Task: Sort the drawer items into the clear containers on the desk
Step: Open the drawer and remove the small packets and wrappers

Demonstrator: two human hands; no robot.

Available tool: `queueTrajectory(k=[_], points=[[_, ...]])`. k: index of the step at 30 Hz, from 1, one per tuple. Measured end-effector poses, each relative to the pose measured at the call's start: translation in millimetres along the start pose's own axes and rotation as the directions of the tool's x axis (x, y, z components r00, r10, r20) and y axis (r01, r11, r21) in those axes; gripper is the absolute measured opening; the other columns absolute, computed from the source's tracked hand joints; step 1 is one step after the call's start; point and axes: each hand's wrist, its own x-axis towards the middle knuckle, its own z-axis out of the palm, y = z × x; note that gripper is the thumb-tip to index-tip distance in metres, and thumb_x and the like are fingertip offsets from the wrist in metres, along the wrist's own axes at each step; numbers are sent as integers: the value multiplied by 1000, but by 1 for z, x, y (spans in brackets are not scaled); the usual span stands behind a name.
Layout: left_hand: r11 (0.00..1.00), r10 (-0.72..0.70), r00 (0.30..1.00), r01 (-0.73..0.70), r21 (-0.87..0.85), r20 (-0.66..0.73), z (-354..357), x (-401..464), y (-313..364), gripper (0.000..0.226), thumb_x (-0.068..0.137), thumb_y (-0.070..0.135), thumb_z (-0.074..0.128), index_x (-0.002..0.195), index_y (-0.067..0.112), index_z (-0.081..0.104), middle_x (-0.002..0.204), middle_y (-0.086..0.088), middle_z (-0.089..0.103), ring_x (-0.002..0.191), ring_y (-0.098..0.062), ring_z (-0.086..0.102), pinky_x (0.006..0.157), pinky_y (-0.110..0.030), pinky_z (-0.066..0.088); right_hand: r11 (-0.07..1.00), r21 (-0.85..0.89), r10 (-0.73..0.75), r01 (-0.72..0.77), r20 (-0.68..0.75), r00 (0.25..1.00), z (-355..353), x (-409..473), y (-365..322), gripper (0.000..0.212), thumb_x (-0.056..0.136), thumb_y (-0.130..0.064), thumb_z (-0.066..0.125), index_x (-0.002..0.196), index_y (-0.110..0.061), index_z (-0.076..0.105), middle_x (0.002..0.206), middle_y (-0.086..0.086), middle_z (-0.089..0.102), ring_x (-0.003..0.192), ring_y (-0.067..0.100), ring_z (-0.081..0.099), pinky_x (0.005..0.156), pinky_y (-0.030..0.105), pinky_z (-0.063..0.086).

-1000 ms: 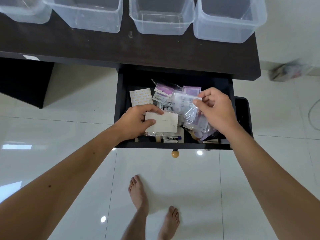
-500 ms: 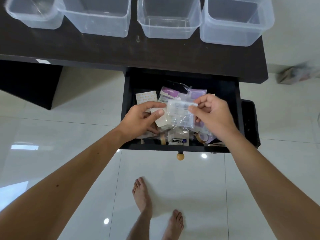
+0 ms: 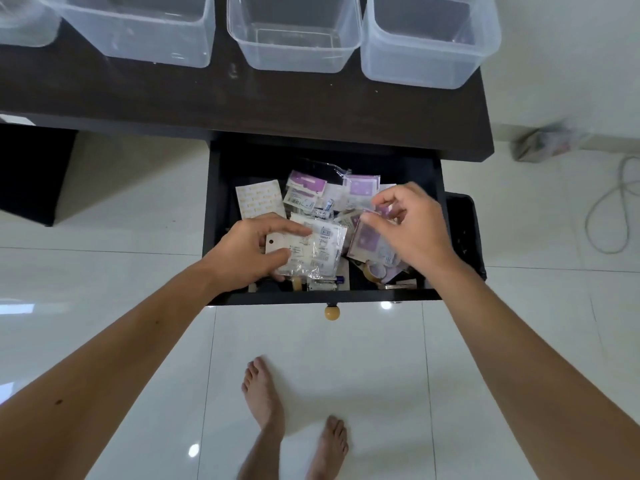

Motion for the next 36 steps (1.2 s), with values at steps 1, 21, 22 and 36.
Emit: queueTrajectory(k=[1, 21, 22, 36], points=[[999, 6, 1000, -6, 32, -11, 0, 0, 0, 44, 96, -6, 65, 120, 30, 77, 130, 10, 63, 102, -16, 72, 70, -25, 64, 996, -93, 13, -10, 26, 1000, -5, 3, 6, 33, 84, -34, 90, 111, -23, 74, 114, -3, 59, 97, 13, 63, 84, 22, 52], [967, 88, 968, -27, 253, -233, 1, 2, -1, 25, 95, 24, 77, 116, 38, 74, 123, 25, 67, 112, 19, 55, 87, -3, 40, 948, 319, -26, -6, 94, 995, -23, 1, -10, 8, 95, -21, 80, 102, -21, 75, 96, 6, 76, 81, 11, 67, 73, 22, 59], [967, 89, 966, -26, 252, -244, 1, 2, 1, 26, 96, 24, 76, 117, 38, 73, 123, 26, 67, 108, 20, 56, 89, -5, 39, 945, 327, -41, 2, 110, 993, -23, 2, -14, 8, 95, -23, 80, 100, -25, 76, 94, 3, 76, 81, 10, 67, 74, 23, 60], [991, 69, 969, -40, 126, -238, -4, -2, -1, 42, 84, 38, 85, 123, 42, 70, 129, 30, 67, 132, 4, 55, 118, -41, 43, 952, 304, -48, -36, 262, 964, -1, 12, -30, 17, 84, -28, 88, 97, -21, 79, 90, 3, 80, 77, 12, 71, 70, 18, 59]])
